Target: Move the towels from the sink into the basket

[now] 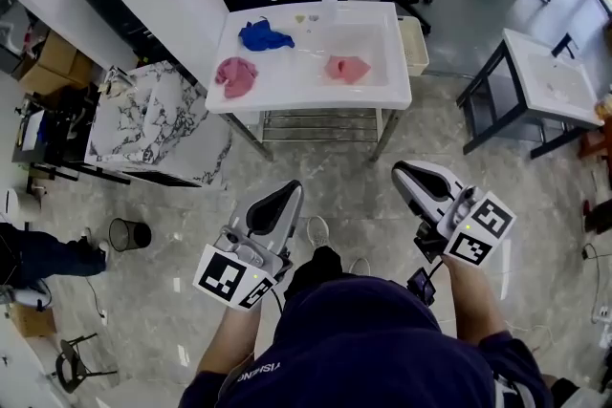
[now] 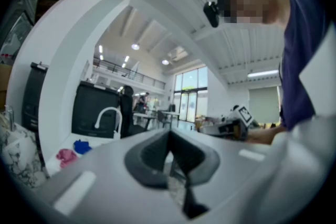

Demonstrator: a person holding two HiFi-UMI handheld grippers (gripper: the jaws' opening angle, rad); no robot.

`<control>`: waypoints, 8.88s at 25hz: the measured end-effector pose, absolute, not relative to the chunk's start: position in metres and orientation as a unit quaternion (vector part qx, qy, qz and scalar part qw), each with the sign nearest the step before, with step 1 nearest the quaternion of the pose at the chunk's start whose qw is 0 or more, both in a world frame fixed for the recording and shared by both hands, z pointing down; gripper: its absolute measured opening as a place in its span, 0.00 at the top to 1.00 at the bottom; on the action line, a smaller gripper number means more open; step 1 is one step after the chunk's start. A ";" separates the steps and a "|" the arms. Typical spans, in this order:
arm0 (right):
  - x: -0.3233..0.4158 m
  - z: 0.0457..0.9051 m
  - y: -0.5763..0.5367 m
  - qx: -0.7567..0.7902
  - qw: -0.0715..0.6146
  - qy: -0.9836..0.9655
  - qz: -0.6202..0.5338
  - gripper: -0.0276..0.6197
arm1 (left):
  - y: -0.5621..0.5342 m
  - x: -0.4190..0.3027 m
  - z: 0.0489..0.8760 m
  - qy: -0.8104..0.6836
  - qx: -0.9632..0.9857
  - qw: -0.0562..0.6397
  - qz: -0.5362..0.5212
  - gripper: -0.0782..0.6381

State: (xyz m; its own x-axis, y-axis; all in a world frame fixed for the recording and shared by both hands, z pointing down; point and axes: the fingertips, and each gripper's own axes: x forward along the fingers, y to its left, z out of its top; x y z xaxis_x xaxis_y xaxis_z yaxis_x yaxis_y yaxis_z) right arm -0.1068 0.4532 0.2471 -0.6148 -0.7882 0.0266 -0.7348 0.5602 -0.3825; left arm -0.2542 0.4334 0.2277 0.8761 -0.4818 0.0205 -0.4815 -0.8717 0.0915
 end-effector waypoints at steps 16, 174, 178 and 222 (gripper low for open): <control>-0.150 0.248 0.308 -0.463 0.061 0.865 -0.184 0.94 | 0.279 -0.286 0.236 -0.209 0.976 0.063 -0.005 0.88; 0.015 0.726 -0.054 -0.430 -0.302 0.708 -0.472 0.52 | -0.051 -0.161 0.418 -0.273 0.919 0.221 0.181 0.89; 0.015 0.732 -0.052 -0.428 -0.311 0.704 -0.474 0.52 | -0.050 -0.163 0.420 -0.275 0.917 0.222 0.183 0.89; -0.015 0.529 -0.030 -0.529 -0.212 0.749 -0.338 0.93 | -0.040 -0.177 0.347 -0.178 0.969 0.148 0.082 0.89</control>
State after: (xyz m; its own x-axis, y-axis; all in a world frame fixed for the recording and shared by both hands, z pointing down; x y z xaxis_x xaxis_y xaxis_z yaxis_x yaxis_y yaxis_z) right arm -0.0152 -0.0302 0.5286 -0.3509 -0.6495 0.6745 -0.9356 0.2127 -0.2819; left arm -0.1770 -0.0404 0.3466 0.9231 -0.3209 0.2121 -0.3695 -0.8928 0.2575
